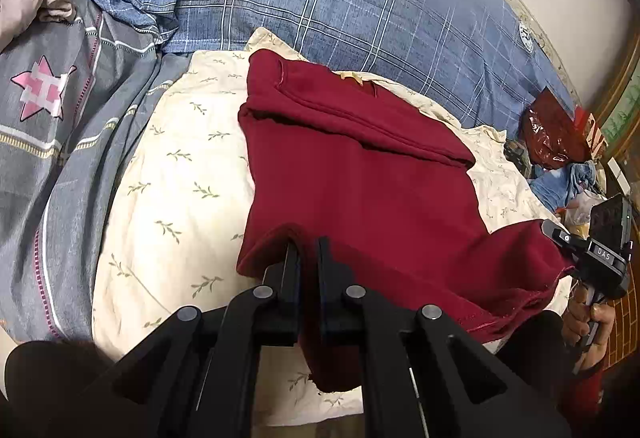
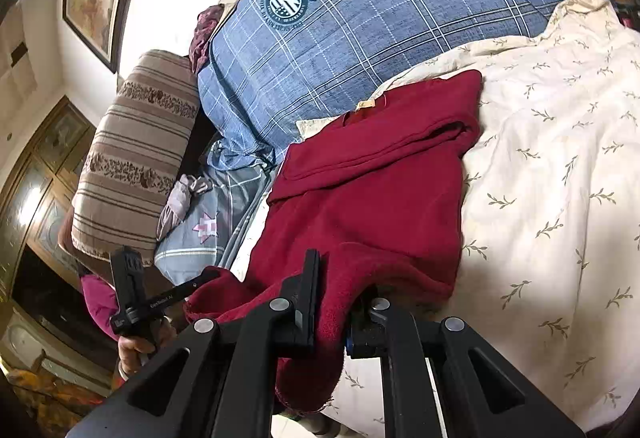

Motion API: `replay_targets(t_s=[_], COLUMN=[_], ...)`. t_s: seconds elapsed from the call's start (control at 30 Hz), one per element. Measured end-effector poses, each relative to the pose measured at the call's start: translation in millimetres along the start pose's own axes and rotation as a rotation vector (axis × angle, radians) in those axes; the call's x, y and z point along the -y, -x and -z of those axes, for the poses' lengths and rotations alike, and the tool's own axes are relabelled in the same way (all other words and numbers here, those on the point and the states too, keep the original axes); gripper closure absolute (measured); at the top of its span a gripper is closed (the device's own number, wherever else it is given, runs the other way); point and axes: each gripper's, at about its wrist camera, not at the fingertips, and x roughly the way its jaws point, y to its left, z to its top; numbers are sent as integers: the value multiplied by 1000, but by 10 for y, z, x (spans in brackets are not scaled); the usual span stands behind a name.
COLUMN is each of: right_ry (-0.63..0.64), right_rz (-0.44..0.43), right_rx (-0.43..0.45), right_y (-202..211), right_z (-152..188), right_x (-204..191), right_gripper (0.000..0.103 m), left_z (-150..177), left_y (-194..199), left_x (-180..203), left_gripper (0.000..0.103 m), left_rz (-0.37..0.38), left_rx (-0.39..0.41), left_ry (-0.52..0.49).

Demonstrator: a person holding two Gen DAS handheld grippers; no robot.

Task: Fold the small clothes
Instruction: 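Lift the hem with both tools and fold it toward the collar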

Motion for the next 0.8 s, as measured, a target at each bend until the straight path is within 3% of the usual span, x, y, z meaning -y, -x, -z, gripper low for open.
replay_targets(t_s=[0.43,0.8], right_ry=[27,29], right_rz=[5,-1], right_rx=[12,72], right_y=[-14,-129], right_z=[-64,-438], right_x=[-55,-73], right_gripper=[95,95], left_z=[-109,-728], left_y=[-18,-144], left_x=[-28,9], left_gripper=[99,99], left_rz=[-12,-50], left_rx=[26,125], left_ry=[15,-12])
